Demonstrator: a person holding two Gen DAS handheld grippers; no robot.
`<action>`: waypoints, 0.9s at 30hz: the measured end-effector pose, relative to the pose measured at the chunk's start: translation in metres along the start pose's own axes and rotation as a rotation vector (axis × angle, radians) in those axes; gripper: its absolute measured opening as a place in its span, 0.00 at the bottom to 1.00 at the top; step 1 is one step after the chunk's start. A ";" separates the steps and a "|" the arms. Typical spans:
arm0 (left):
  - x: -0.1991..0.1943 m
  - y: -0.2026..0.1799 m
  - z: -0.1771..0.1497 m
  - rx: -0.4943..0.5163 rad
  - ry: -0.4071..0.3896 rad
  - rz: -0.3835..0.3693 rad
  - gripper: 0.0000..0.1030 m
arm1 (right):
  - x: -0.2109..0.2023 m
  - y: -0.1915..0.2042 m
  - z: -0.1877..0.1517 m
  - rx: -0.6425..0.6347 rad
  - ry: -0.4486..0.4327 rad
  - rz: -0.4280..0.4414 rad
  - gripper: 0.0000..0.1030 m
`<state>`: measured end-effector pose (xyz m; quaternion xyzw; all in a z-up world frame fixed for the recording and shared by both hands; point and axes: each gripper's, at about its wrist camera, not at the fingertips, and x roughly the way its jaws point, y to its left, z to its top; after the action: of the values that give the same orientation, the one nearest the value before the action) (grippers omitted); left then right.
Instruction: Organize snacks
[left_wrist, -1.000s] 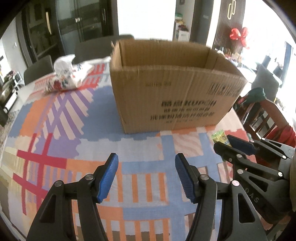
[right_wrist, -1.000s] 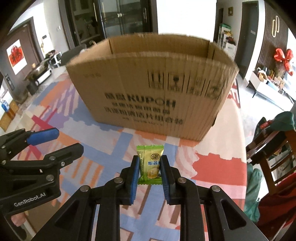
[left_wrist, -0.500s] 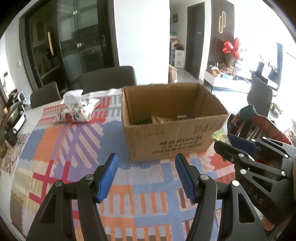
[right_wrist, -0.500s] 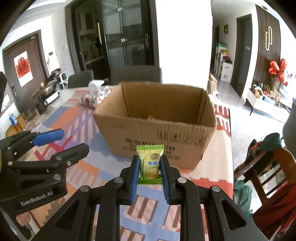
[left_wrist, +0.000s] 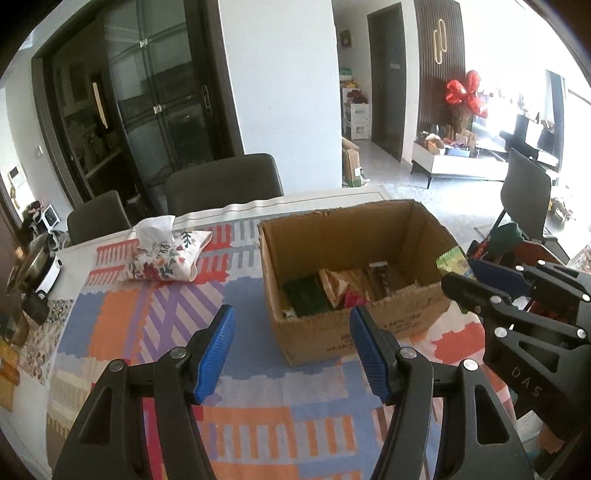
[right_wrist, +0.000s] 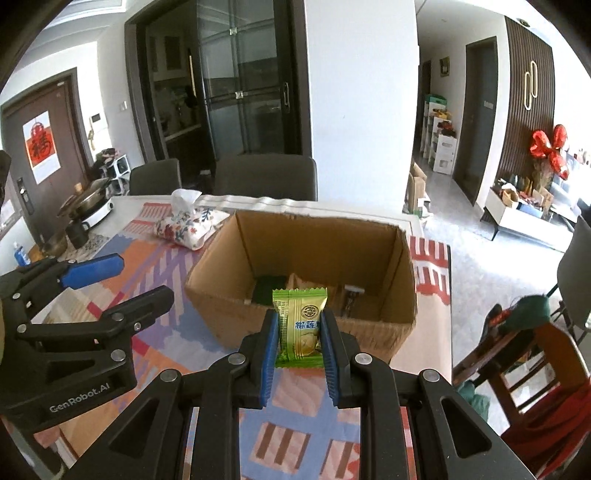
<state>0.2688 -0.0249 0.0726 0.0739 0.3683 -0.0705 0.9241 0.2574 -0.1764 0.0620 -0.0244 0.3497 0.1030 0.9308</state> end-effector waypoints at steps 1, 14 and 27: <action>0.002 0.001 0.003 0.003 0.003 -0.002 0.61 | 0.001 0.000 0.004 -0.004 0.000 -0.002 0.23; 0.034 0.001 0.040 0.023 0.068 0.009 0.64 | 0.045 -0.024 0.044 0.043 0.086 -0.029 0.23; 0.040 0.004 0.032 0.006 0.060 0.034 0.67 | 0.055 -0.030 0.042 0.051 0.119 -0.070 0.36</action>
<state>0.3194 -0.0305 0.0685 0.0848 0.3944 -0.0537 0.9134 0.3311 -0.1912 0.0564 -0.0188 0.4058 0.0601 0.9118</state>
